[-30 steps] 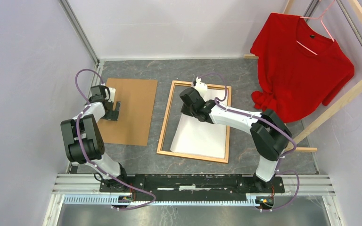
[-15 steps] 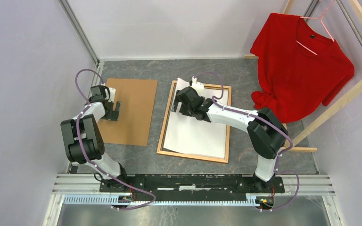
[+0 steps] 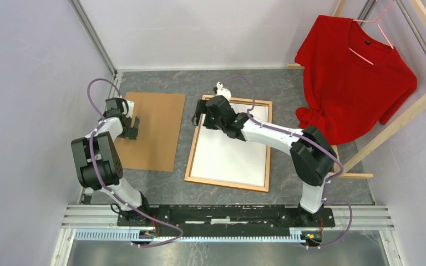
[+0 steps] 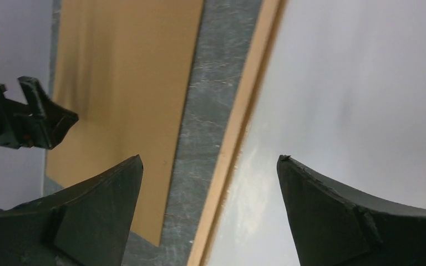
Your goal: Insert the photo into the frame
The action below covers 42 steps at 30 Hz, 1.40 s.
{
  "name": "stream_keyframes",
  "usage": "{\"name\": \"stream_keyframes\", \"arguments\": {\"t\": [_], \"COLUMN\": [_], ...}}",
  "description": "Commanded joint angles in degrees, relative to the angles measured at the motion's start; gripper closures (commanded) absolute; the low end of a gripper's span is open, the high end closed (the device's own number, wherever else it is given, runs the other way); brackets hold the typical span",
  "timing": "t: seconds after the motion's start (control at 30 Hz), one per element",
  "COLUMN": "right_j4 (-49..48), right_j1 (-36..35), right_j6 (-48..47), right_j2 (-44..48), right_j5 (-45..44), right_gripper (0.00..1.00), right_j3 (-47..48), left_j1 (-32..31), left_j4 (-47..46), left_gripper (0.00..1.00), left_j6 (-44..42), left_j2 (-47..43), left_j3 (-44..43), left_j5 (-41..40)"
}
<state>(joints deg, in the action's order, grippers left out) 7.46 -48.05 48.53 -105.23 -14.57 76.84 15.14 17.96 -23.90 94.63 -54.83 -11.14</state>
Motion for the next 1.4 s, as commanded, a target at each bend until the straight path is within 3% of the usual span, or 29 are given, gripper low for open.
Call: {"name": "stream_keyframes", "arguments": {"t": [0.0, 0.23, 0.53, 0.73, 1.17, 1.37], "right_j4": [-6.98, -9.97, -9.56, -8.88, -8.40, -11.17], "right_j1": [-2.40, -5.55, -6.08, -6.04, -5.83, -5.87], "right_j6": [-0.67, 2.14, 4.38, 5.20, 10.57, 13.86], "right_j2": [-5.31, -15.19, -24.00, -27.33, -30.17, -29.34], "right_j5": [7.24, 10.77, 9.57, 8.71, 8.66, 10.39], "right_gripper": [0.02, 0.02, 0.02, 0.02, 0.02, 0.02], "right_j3": [6.35, 14.25, 20.02, 22.00, 22.50, 20.50], "left_j1": [2.74, 7.31, 7.54, 7.36, 2.98, 2.92], "left_j4": [-1.08, -8.41, -20.33, -19.16, -6.22, -3.58], "left_gripper": [0.00, 0.06, 0.15, 0.15, 0.16, 0.17], "left_j6": [1.68, 5.71, 5.89, 6.15, 3.08, 0.61], "left_j2": [1.32, 3.46, 8.68, 12.89, 12.62, 13.95], "left_j3": [-5.28, -6.67, -3.78, -4.19, -0.44, -0.10], "left_j5": [-3.33, -10.99, -20.15, -17.60, -0.28, 2.95]}}
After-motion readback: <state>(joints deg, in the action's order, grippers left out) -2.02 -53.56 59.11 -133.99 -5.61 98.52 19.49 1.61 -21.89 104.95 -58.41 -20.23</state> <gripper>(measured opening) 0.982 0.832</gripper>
